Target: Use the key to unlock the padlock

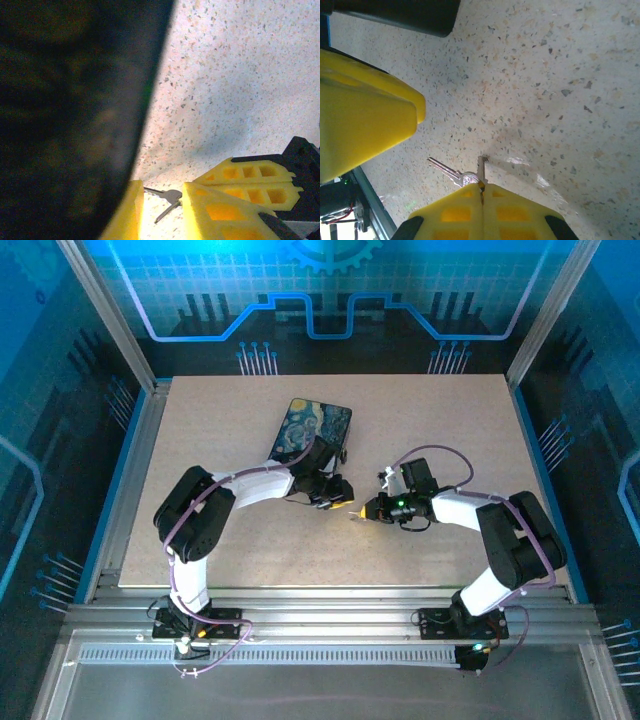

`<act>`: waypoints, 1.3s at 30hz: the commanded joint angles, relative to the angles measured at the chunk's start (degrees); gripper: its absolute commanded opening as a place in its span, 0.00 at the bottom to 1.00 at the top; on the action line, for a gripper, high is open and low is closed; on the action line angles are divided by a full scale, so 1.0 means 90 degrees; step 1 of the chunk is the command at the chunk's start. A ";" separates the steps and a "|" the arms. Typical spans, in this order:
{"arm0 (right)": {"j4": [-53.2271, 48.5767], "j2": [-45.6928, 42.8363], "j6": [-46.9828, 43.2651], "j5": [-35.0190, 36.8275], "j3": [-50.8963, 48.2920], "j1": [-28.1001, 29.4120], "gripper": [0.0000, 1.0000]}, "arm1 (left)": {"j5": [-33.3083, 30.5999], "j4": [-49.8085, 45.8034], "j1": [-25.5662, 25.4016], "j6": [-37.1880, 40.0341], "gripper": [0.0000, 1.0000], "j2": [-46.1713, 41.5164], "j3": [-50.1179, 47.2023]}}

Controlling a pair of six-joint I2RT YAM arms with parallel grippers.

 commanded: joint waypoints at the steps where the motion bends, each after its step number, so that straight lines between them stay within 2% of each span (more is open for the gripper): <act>1: 0.0064 -0.0160 -0.0008 -0.0187 0.0077 -0.0075 0.02 | 0.0272 -0.0018 -0.0108 -0.0075 0.27 0.0153 -0.0087; 12: 0.0212 -0.0160 0.0130 -0.0239 0.0067 -0.0085 0.02 | 0.0447 0.0017 -0.0182 -0.0041 0.27 0.0178 -0.0157; 21: 0.0180 -0.0198 0.0095 -0.0262 0.0044 -0.0128 0.03 | 0.0164 -0.0153 -0.0161 -0.0008 0.28 0.0139 -0.0263; 39: 0.0563 -0.0209 0.0407 -0.0465 -0.0043 -0.0360 0.03 | 0.0591 0.0103 -0.0146 -0.0038 0.28 0.0065 -0.0341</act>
